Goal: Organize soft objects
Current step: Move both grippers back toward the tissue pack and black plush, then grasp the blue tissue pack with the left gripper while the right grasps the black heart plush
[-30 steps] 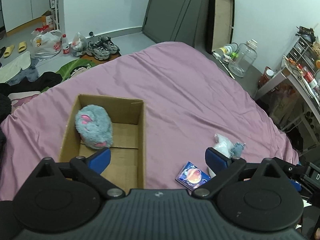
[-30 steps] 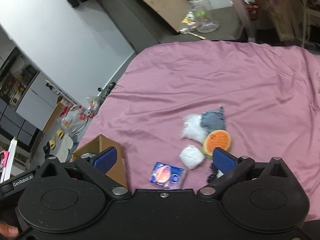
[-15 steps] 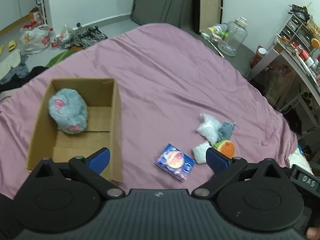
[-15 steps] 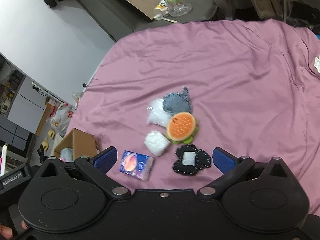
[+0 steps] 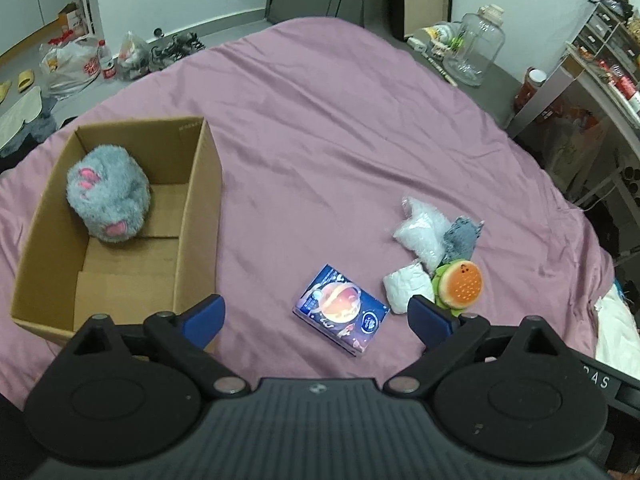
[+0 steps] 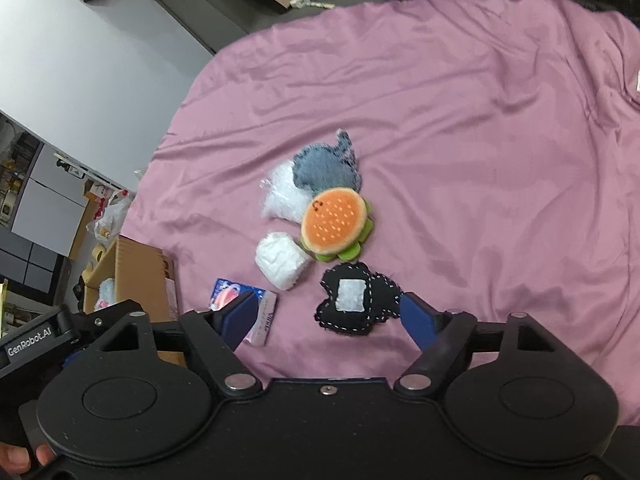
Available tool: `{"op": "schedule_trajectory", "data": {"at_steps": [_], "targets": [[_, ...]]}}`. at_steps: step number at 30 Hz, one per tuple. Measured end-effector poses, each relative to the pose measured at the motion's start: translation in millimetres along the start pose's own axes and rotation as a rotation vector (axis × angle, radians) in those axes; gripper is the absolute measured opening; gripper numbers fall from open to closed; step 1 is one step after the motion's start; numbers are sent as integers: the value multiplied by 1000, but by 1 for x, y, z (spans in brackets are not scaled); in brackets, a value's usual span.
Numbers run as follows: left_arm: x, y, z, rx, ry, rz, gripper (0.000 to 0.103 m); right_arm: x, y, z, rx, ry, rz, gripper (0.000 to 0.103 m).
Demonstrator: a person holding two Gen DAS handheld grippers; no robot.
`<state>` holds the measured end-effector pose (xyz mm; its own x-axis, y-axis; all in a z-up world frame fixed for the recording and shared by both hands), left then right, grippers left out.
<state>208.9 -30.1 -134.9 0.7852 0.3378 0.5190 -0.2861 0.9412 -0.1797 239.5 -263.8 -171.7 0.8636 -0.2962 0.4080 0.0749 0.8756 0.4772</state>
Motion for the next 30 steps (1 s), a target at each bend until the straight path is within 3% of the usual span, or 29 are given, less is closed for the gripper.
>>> {"op": "schedule_trajectory", "data": {"at_steps": [4,6,9,22,30], "targets": [[-6,-1,-15,7,25,20,84,-2,-7,-13,4,31,-16,67],[-9,-2,-25,16,42,26,73,-3,-10,-21,2,50,-22,60],[-13,-1,-39,13,81,49,64,-5,-14,-32,3,75,-30,58],[-17,-9,-88,51,156,55,58,-6,-24,-70,-26,159,-19,58],[-14,-11,-106,14,169,94,59,-4,-22,-83,-34,185,14,61]]}}
Point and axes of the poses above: each gripper's, at about its wrist camera, not at the fingertips, and z roughly against the way its jaws point, y to its left, x to its top, the point moved 1 cm from there along -z, roughly the way its jaws point, and after that the axes turned 5 degrees about -y, right-handed, at the moved point
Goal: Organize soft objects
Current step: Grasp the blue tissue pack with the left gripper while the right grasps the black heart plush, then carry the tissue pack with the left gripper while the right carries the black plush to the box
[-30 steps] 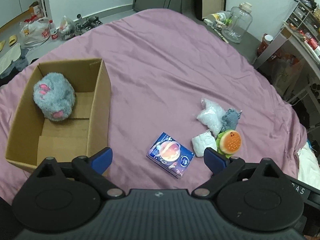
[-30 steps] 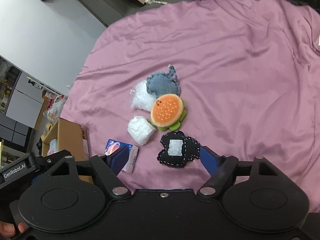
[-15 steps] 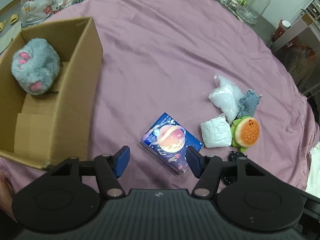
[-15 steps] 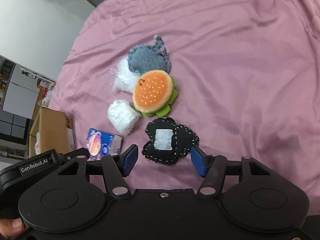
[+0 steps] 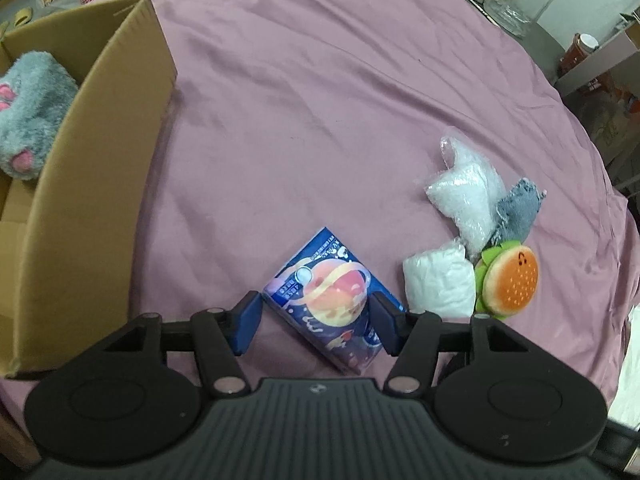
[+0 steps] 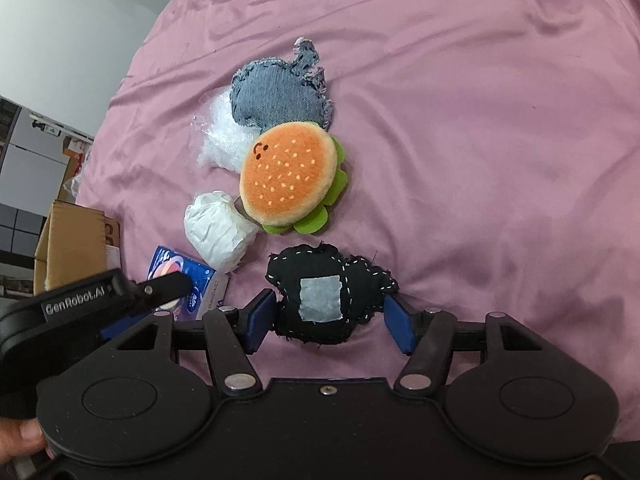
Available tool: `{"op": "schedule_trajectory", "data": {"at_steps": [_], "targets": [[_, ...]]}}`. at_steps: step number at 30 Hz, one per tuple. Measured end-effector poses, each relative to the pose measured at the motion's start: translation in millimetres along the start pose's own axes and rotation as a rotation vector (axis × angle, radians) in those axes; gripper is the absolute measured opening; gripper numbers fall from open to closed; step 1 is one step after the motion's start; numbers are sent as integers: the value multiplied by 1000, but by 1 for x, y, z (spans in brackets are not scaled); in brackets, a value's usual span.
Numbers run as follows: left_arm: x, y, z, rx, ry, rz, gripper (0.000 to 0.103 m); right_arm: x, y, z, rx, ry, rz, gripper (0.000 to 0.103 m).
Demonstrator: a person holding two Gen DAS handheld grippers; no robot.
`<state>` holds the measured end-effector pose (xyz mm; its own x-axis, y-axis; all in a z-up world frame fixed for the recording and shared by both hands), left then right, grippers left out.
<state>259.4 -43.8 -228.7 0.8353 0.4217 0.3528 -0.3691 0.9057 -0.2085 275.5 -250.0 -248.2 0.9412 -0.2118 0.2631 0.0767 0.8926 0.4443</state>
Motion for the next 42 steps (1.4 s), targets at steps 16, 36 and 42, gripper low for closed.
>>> {"op": "schedule_trajectory", "data": {"at_steps": [16,36,42], "targets": [[-2,-2,14,-102,-40,59,28,0,14,10,-55,-39,56,33],[6,10,98,-159,-208,-53,17,-3,77,65,-20,-157,122,33],[13,25,124,-178,-260,-48,17,-6,102,76,-5,-194,145,33]]}}
Point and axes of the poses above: each gripper's, at about its wrist camera, not at the fingertips, and z roughly against the way its jaws point, y to its left, x to its top, the point moved 1 cm from there along -z, roughly the way its jaws point, and after that the axes turned 5 degrees about -y, right-handed, at the moved point
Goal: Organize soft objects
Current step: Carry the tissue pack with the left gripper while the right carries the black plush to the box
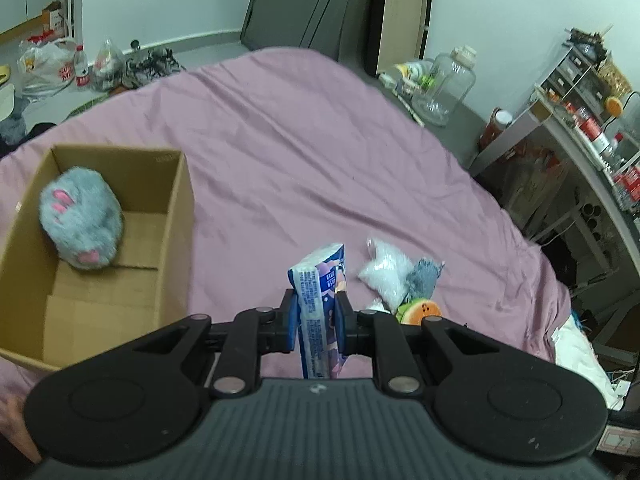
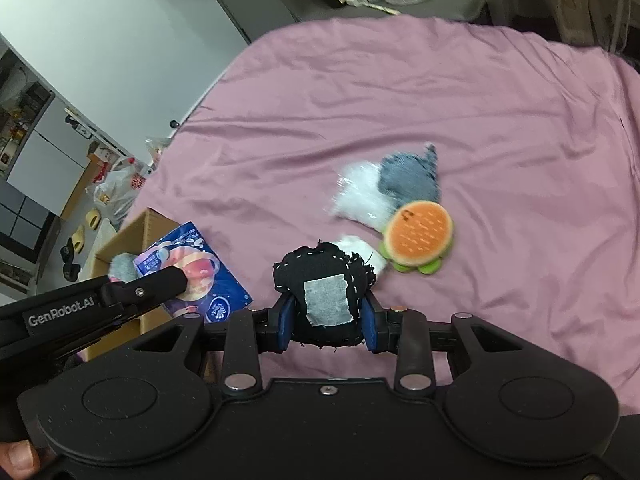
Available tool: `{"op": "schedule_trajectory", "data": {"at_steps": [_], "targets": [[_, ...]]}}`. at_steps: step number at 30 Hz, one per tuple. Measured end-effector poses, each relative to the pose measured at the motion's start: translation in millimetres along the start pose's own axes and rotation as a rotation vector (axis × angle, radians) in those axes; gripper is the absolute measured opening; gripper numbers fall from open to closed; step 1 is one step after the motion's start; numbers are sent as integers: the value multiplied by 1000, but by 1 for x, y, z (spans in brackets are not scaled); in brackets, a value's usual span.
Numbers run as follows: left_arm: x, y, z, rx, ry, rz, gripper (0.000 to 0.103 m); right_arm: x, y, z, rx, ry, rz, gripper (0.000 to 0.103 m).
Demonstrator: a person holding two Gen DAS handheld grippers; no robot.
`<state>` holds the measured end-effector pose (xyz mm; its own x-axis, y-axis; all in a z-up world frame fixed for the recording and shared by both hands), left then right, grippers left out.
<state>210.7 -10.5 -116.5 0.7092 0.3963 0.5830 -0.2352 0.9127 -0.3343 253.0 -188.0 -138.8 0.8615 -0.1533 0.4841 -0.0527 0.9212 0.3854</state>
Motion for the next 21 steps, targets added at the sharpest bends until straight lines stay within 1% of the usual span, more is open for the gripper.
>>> {"op": "schedule_trajectory", "data": {"at_steps": [9,21], "targets": [[15,32,25,-5,-57,37,17,2,44,6,18,-31,60,33],[28,85,42,17,-77,83,17,-4,99,-2,36,-35,121,33]]}}
Point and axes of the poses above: each gripper's, at about its wrist camera, not at the fingertips, and z roughly against the way its jaws point, y to its left, x to its top, the point moved 1 cm from there along -z, roughly the way its jaws point, and after that the axes turned 5 degrees about -y, right-handed, at the moved point
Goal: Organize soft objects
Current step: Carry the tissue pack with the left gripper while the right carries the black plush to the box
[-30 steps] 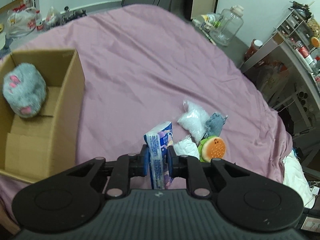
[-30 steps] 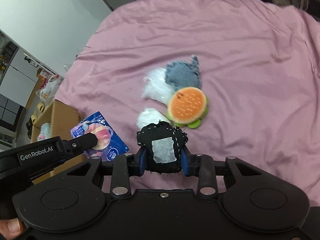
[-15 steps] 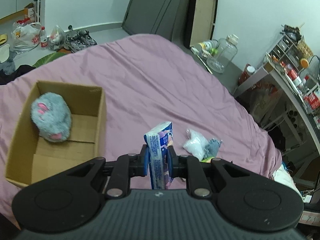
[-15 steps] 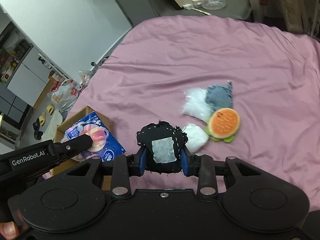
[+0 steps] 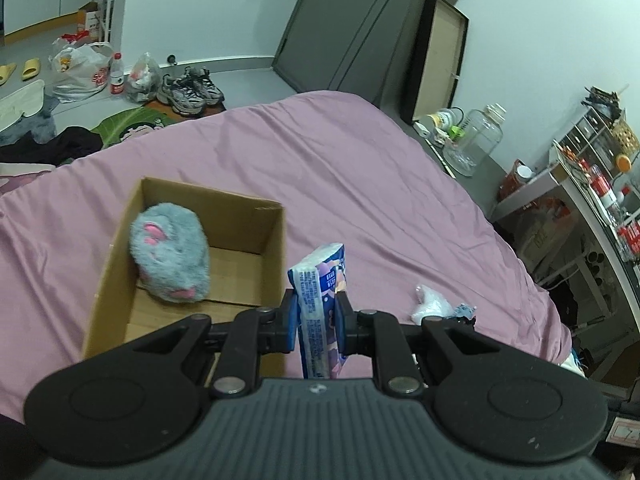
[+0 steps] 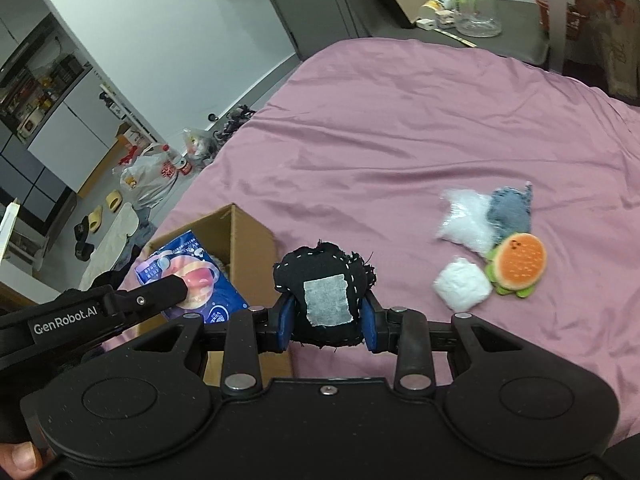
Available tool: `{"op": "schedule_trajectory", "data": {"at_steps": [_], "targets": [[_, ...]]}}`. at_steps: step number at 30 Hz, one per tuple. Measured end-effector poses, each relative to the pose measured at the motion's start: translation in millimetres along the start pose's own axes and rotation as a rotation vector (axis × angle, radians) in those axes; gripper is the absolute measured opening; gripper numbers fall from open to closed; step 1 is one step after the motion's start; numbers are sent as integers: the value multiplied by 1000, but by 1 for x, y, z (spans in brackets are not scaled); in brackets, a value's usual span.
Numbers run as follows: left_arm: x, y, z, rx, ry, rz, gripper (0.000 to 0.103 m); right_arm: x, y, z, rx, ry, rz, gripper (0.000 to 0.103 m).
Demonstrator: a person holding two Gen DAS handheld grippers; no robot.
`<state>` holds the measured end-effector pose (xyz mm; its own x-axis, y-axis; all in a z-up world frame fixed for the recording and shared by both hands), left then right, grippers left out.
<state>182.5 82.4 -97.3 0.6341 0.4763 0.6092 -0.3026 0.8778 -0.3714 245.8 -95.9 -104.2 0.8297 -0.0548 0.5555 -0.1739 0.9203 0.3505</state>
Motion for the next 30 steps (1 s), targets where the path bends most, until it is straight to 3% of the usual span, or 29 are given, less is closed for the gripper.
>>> {"op": "schedule_trajectory", "data": {"at_steps": [18,30], "targets": [[13,80,-4,72,29,105,17,0,68,-27,24,13,66,33],[14,109,-19,126,89,155,18,3,95,-50,25,40,93,33]]}}
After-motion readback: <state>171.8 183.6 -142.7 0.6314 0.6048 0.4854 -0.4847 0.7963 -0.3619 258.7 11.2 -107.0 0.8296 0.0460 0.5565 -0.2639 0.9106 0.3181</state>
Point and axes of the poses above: each gripper's, at about its wrist camera, not at the fingertips, and z roughly against the way its jaws point, y to its left, x to its top, the point moved 1 cm from there along -z, roughly the way its jaws point, and after that the axes turned 5 degrees about -y, right-handed, at the moved point
